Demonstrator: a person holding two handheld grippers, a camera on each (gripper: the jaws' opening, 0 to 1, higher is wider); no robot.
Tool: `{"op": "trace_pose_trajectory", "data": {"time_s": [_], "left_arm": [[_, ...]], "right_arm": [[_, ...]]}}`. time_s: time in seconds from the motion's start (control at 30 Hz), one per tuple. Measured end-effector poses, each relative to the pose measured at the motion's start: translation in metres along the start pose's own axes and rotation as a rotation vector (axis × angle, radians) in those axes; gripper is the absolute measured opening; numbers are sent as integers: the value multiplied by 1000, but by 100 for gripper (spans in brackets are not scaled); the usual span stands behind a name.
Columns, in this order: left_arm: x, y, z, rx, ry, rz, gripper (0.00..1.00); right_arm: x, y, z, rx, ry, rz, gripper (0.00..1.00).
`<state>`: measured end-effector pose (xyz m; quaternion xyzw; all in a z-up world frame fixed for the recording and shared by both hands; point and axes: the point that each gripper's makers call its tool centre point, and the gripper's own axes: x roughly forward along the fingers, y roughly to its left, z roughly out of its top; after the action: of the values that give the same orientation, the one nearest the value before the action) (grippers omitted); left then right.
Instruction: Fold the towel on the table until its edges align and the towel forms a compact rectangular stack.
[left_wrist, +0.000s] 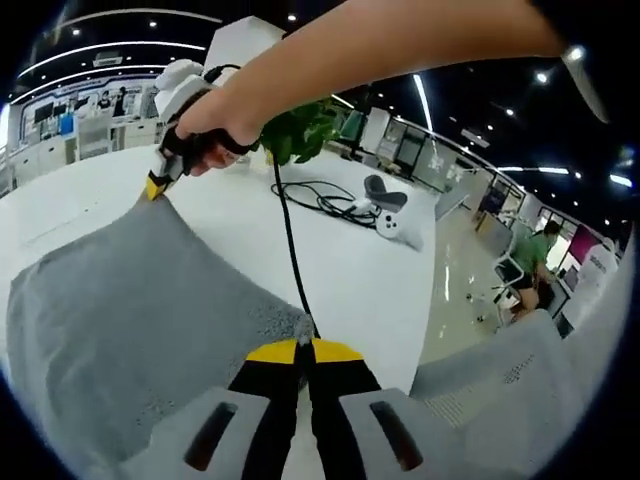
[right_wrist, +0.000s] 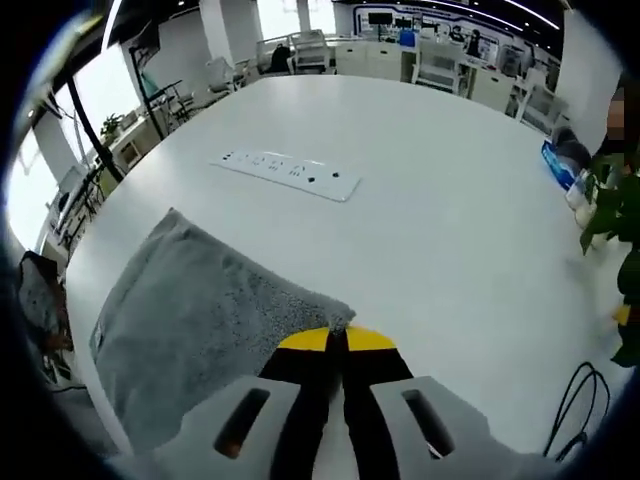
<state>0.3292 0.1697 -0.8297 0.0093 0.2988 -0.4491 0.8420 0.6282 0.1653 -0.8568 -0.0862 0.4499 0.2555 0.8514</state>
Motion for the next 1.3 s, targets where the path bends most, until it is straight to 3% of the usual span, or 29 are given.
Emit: {"op": "trace_pose_trajectory", "data": {"time_s": [0.2,0.5,1.0,1.3], "left_arm": [[-5,-7,16,-55,-53,-20,2],[-20,-4,33,-51,-102,-6,2],[-78,29,43,-54,-181,72,2],[-108,40,38,-63,-229,104,2]], "right_arm": [[-17,3,9,1,-13,-8,1],[-34,11,27,13,-40,-12,1],[-43,48,63,61,-95,14,1],[-48,74,84,131,-136,38,1]]}}
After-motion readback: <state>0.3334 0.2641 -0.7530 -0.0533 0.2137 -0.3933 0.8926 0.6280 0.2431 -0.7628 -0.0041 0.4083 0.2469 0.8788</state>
